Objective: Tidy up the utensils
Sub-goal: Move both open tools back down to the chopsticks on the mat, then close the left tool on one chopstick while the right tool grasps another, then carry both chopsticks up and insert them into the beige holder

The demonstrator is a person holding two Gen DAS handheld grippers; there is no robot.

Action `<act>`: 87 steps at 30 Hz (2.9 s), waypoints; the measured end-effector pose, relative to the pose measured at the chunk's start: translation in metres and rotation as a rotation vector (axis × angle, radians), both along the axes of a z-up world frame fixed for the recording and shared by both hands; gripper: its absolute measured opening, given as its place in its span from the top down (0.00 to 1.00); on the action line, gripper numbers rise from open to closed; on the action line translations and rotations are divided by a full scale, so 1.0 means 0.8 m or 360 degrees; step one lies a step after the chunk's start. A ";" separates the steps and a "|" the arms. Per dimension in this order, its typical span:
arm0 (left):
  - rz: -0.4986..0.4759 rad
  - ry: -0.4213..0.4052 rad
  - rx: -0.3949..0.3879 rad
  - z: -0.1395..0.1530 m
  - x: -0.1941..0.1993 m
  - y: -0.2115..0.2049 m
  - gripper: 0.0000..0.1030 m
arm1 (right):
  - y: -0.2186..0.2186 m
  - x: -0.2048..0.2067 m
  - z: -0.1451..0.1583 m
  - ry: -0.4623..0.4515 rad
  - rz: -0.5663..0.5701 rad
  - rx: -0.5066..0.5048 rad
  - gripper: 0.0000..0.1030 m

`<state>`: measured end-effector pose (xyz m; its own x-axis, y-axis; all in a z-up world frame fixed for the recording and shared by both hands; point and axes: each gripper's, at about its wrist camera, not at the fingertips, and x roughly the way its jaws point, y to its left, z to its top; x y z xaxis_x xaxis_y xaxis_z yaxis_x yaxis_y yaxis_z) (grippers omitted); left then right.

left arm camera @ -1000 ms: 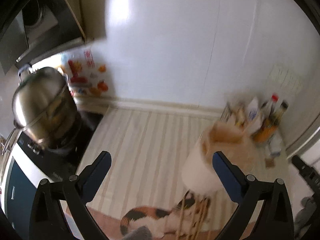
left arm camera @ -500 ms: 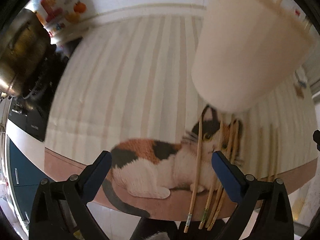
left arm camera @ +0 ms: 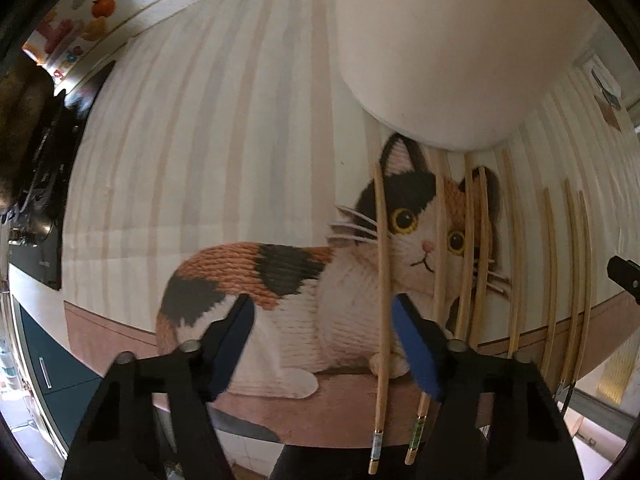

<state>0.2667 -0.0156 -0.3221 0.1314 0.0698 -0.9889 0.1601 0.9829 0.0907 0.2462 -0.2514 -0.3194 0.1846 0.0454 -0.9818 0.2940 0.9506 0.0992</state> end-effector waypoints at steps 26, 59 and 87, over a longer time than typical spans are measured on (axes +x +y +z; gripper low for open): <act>0.0215 0.0192 -0.0277 -0.016 0.027 0.048 0.94 | 0.003 -0.016 -0.056 0.0163 0.0141 -0.0151 0.92; 0.0151 -0.0186 -0.0213 0.111 0.000 0.011 0.96 | 0.035 0.011 0.033 -0.0147 0.0133 -0.0252 0.93; -0.0049 -0.0580 -0.0725 0.326 0.002 -0.049 0.97 | -0.038 0.036 0.215 -0.0795 -0.0187 0.0158 0.93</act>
